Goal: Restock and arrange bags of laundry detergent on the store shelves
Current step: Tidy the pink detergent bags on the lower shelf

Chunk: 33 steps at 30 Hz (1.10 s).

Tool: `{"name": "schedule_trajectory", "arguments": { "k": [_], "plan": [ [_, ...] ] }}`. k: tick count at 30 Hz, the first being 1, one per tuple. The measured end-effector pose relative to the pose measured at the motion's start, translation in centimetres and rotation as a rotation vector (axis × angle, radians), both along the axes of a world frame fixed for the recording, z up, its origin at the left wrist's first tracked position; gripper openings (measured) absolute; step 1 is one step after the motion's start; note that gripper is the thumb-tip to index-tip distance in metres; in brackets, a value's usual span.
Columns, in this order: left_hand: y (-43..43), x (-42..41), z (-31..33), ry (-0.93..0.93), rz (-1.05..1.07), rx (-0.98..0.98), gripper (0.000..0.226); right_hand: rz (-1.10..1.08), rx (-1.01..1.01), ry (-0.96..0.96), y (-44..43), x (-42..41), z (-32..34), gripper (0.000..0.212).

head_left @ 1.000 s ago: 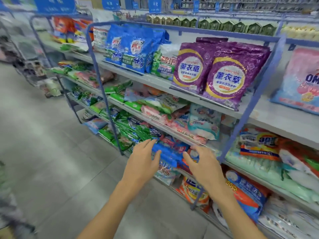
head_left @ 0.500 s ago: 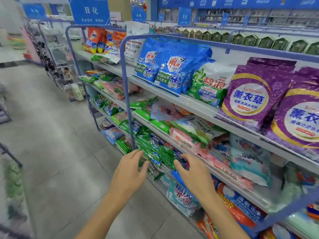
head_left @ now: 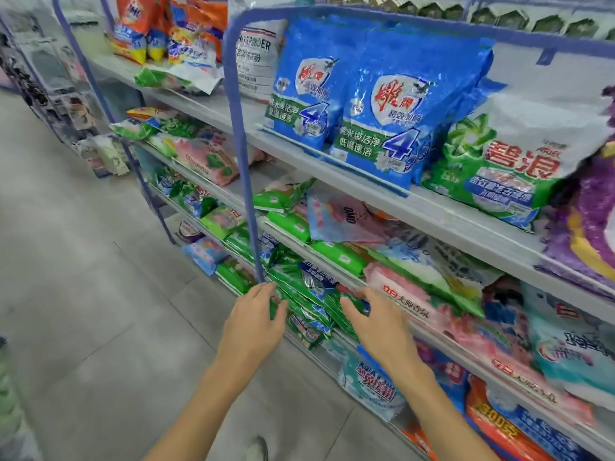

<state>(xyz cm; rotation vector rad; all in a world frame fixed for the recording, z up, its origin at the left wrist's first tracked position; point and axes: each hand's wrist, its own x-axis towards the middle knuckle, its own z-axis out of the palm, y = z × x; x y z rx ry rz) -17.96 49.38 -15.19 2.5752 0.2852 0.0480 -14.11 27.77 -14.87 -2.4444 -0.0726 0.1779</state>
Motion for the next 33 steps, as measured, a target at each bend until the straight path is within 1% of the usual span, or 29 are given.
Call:
{"name": "schedule_trajectory", "arguments": {
  "k": [3, 5, 7, 10, 15, 18, 19, 21, 22, 23, 25, 26, 27, 29, 30, 31, 33],
  "plan": [
    [3.5, 4.8, -1.3, 0.041, -0.045, -0.009, 0.049, -0.072, 0.008, 0.053, 2.9, 3.8, -0.7, 0.055],
    [5.1, 7.5, -1.9, 0.059, -0.081, -0.022, 0.050, -0.134, 0.050, 0.087, 4.3, 6.0, -1.2, 0.058],
    [6.1, 10.4, -2.3, 0.062, -0.106, -0.056, 0.049, -0.218, 0.133, 0.115, 5.4, 8.1, -2.0, 0.057],
    [6.3, 14.9, -2.6, 0.044, -0.114, -0.121, 0.051, -0.321, 0.290, 0.149, 6.7, 10.9, -2.9, 0.050],
    [4.1, 23.2, -4.6, 0.016, -0.131, -0.280, 0.057, -0.448, 0.498, 0.182, 7.7, 15.7, -6.3, 0.041],
    [2.0, 27.9, -6.8, 0.036, -0.083, -0.426, 0.053, -0.498, 0.592, 0.162, 7.6, 18.4, -8.6, 0.040],
    [1.5, 29.6, -7.9, 0.056, -0.059, -0.466, 0.051, -0.509, 0.608, 0.154, 7.6, 19.2, -9.3, 0.034],
    [0.3, 32.3, -9.6, 0.096, -0.010, -0.561, 0.052, -0.524, 0.656, 0.120, 7.4, 20.5, -10.5, 0.011],
    [-0.3, 33.5, -10.4, 0.103, 0.011, -0.612, 0.052, -0.524, 0.698, 0.105, 7.3, 21.0, -11.0, 0.006],
    [-0.8, 34.5, -11.1, 0.097, 0.029, -0.647, 0.052, -0.525, 0.749, 0.094, 7.3, 21.5, -11.6, 0.009],
    [-1.4, 35.9, -12.1, 0.070, 0.061, -0.646, 0.055, -0.538, 0.857, 0.100, 7.2, 22.2, -12.5, 0.011],
    [-1.4, 36.4, -12.4, 0.050, 0.083, -0.635, 0.054, -0.536, 0.907, 0.109, 7.2, 22.4, -12.7, 0.010],
    [-1.3, 36.8, -12.6, 0.034, 0.110, -0.665, 0.047, -0.533, 0.959, 0.120, 7.2, 22.5, -12.9, 0.010],
    [-0.9, 37.1, -12.3, 0.059, 0.150, -0.851, 0.026, -0.539, 1.048, 0.153, 7.2, 22.5, -13.1, 0.009],
    [-0.8, 36.8, -11.9, 0.101, 0.156, -0.955, 0.019, -0.539, 1.074, 0.173, 7.1, 22.3, -13.2, 0.008],
    [-0.8, 36.2, -11.5, 0.154, 0.155, -1.042, 0.019, -0.535, 1.099, 0.198, 7.1, 22.1, -13.3, 0.007],
    [-0.9, 34.4, -10.7, 0.232, 0.147, -1.120, 0.020, -0.518, 1.136, 0.238, 7.2, 21.7, -13.2, 0.014]
  ]
}}
